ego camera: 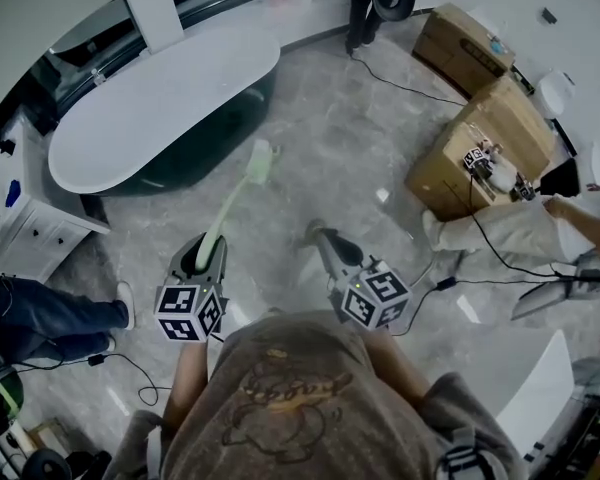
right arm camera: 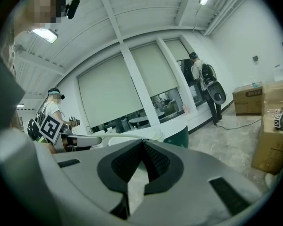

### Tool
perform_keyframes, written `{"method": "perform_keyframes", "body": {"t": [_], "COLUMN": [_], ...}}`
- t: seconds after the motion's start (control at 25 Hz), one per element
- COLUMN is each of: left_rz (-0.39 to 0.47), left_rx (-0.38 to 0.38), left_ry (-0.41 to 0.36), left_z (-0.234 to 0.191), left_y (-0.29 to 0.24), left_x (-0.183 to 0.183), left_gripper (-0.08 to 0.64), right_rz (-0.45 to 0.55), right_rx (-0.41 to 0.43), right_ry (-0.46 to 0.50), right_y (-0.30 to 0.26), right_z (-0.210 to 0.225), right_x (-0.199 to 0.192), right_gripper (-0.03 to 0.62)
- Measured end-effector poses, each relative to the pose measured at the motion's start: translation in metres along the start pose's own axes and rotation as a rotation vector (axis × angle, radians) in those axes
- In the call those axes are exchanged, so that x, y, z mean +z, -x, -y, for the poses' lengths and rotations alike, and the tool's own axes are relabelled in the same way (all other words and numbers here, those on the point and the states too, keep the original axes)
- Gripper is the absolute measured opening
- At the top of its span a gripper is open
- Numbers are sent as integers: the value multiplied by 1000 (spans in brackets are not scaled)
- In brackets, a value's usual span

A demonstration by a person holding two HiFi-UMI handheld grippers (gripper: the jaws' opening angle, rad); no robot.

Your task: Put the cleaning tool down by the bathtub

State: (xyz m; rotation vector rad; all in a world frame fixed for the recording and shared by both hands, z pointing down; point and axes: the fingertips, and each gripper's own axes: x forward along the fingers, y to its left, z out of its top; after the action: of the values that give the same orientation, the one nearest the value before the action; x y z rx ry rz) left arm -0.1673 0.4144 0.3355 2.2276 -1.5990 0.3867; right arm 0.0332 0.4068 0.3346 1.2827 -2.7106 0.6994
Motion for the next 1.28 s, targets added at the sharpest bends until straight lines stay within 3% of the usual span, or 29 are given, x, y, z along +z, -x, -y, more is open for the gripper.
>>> {"method": "perform_keyframes", "body": {"t": [0.76, 1.28], "left_rz": [-55, -11], "left_rx": [-10, 63], "left_ry": [3, 35], "left_z": [-39, -68], "left_y": [-150, -272], "left_x": [69, 140], "left_gripper": [118, 118], "right_rz": [-22, -84], "right_rx": [21, 114], "right_ry": [-30, 39], "right_y": [-132, -245], "right_z": [105, 201], "right_x": [73, 150], "right_gripper": [3, 3]}}
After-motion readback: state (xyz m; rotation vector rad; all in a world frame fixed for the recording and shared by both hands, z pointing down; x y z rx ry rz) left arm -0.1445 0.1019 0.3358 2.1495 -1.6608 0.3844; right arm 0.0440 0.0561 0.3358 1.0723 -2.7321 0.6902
